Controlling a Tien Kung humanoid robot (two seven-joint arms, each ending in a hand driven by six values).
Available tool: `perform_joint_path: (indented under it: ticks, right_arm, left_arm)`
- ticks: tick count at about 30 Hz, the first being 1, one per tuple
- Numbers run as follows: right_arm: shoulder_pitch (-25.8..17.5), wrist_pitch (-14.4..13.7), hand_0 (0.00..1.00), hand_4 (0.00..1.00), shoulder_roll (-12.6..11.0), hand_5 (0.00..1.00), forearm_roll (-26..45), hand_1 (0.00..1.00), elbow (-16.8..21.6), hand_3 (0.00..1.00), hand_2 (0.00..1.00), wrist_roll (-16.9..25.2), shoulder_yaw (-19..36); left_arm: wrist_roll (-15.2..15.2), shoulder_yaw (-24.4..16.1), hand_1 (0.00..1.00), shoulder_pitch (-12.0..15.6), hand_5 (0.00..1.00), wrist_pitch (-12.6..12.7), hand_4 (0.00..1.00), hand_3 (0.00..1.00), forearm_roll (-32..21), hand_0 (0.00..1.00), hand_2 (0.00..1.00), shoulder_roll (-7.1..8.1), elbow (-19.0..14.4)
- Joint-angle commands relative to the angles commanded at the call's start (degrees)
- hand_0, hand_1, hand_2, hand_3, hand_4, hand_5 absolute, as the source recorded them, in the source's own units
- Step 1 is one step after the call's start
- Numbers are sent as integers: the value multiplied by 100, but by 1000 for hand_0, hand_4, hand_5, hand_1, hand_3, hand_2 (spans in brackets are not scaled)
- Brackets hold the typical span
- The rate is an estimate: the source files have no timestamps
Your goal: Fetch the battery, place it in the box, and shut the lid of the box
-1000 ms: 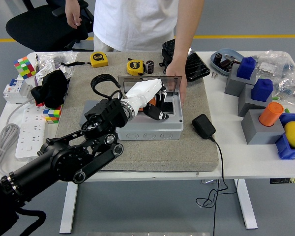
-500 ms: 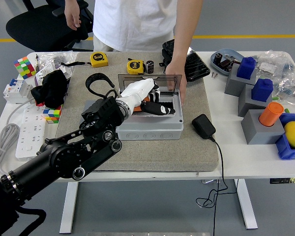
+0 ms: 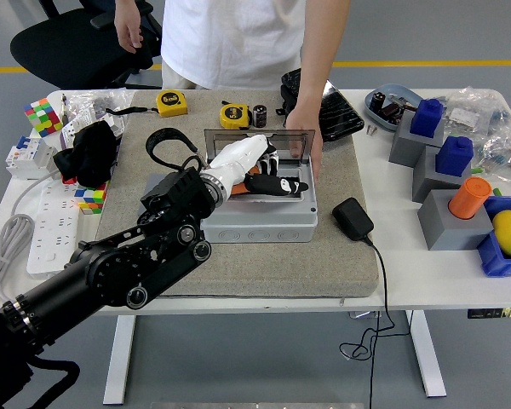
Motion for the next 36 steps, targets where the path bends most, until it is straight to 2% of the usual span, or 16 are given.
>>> perform_joint_path:
  ticks: [4, 5, 11, 16, 17, 22, 23, 28, 29, 34, 35, 36]
  right_arm:
    - [-7, 6, 575, 964, -1, 478, 5, 625, -2, 567, 659, -4, 4]
    - [-7, 5, 575, 963, 0, 478, -1, 625, -1, 567, 660, -2, 13]
    - [-1, 6, 575, 964, 16, 477, -21, 625, 6, 567, 659, 2, 29]
    - [14, 5, 575, 964, 21, 477, -45, 625, 14, 567, 659, 6, 42]
    - [15, 3, 575, 964, 19, 478, -57, 625, 19, 566, 659, 8, 55]
    - [10, 6, 575, 964, 19, 478, -64, 625, 21, 566, 659, 10, 50]
    - [11, 8, 574, 964, 20, 477, -66, 625, 23, 567, 659, 10, 51]
    - [11, 15, 574, 964, 30, 477, -75, 625, 24, 567, 659, 12, 68]
    - [13, 16, 575, 964, 30, 476, -75, 625, 24, 566, 659, 13, 69]
    - [16, 18, 575, 964, 26, 476, -80, 625, 25, 566, 659, 16, 80]
    - [17, 20, 575, 964, 26, 476, -85, 625, 27, 566, 659, 18, 84]
    - [17, 22, 575, 964, 27, 476, -85, 625, 27, 566, 659, 20, 86]
  left_arm:
    - [-118, 28, 2, 6, 546, 11, 969, 231, -178, 2, 105, 0, -20]
    - [-153, 30, 71, 10, 566, 19, 964, 259, -247, 44, 194, 0, -27]
    - [-372, 54, 95, 23, 574, 153, 960, 268, -639, 61, 207, 0, -66]
    - [-593, 73, 95, 13, 574, 267, 960, 268, -716, 61, 207, 0, -52]
    - [-630, 73, 145, 8, 577, 280, 962, 273, -693, 100, 230, 0, -43]
    - [-724, 94, 145, 2, 577, 276, 962, 273, -626, 100, 230, 0, -12]
    - [-732, 94, 224, 2, 576, 278, 963, 279, -619, 153, 253, 0, -7]
    - [-772, 96, 224, 2, 576, 269, 963, 279, -606, 153, 253, 0, 30]
    - [-794, 97, 326, 4, 575, 274, 959, 301, -612, 237, 301, 0, 33]
    - [-953, 79, 326, 13, 575, 328, 959, 301, -696, 237, 301, 0, 27]
    - [-978, 73, 389, 15, 597, 332, 963, 339, -709, 266, 344, 0, 28]
    - [-1009, 70, 389, 18, 597, 339, 963, 339, -723, 266, 344, 0, 33]
